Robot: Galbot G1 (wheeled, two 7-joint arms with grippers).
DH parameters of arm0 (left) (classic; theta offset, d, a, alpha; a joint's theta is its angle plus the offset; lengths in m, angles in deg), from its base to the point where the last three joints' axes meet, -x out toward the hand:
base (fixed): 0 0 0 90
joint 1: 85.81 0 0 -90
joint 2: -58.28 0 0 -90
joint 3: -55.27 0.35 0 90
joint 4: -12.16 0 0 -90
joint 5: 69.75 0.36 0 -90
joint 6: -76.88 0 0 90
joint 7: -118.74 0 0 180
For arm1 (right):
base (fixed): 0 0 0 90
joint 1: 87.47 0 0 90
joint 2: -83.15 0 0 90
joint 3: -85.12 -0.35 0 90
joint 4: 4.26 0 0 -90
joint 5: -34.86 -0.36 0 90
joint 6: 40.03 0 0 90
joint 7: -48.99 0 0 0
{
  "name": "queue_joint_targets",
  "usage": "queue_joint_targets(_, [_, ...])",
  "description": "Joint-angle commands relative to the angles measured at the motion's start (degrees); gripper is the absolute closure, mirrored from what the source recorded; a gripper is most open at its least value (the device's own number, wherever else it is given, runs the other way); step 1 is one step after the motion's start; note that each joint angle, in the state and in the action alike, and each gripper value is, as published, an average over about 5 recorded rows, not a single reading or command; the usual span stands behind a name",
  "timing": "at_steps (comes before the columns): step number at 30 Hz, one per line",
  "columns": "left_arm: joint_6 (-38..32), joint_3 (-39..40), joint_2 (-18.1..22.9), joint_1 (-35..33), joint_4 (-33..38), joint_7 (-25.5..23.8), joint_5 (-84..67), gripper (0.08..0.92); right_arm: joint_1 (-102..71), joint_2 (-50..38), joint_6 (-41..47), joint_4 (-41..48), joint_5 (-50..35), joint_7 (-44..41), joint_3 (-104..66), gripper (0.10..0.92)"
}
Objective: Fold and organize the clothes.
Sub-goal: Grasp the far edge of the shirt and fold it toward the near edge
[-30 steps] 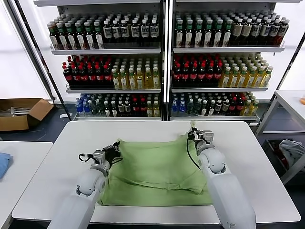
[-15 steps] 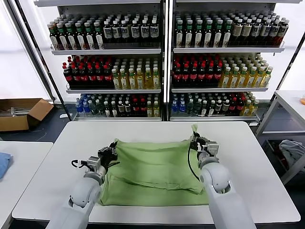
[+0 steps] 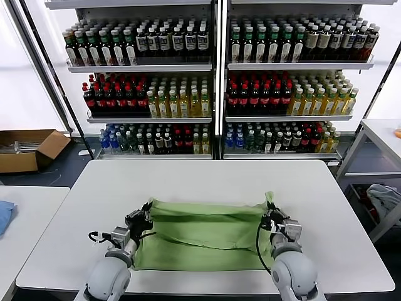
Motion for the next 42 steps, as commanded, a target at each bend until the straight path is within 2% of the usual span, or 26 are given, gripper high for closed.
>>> queue_joint_targets(1, [0.04, -0.38, 0.09, -8.18, 4.01, 0.23, 2.55, 0.911, -8.83, 0.25, 0.28, -5.16, 0.6, 1.08, -1.16, 0.919])
queue_joint_targets(18, [0.06, -0.64, 1.69, -13.03, 5.91, -0.03, 6.97, 0.911, -9.83, -0.19, -0.86, -3.82, 2.54, 0.73, 0.21, 0.919])
queue_joint_targets(25, [-0.09, -0.89, 2.07, -12.68, 5.5, -0.41, 9.23, 0.905, -10.45, 0.24, -1.85, -2.93, 9.16, -0.27, 0.91, 0.907])
queue_joint_targets(28, [-0.47, -0.66, 2.85, -11.59, 4.95, 0.0, 10.72, 0.854, -10.52, 0.48, -2.32, -2.68, 11.33, -0.14, 0.81, 0.845])
queue_joint_targets(33, [-1.24, -0.35, 3.5, -10.01, 5.24, 0.53, 12.44, 0.711, -11.14, 0.43, -4.84, -3.6, 12.92, -0.06, -0.09, 0.698])
queue_joint_targets(42, [-1.49, -0.78, 4.7, -10.02, 10.11, 0.91, 12.53, 0.451, -12.92, -0.27, -6.38, -14.53, 8.46, 0.77, -2.62, 0.438])
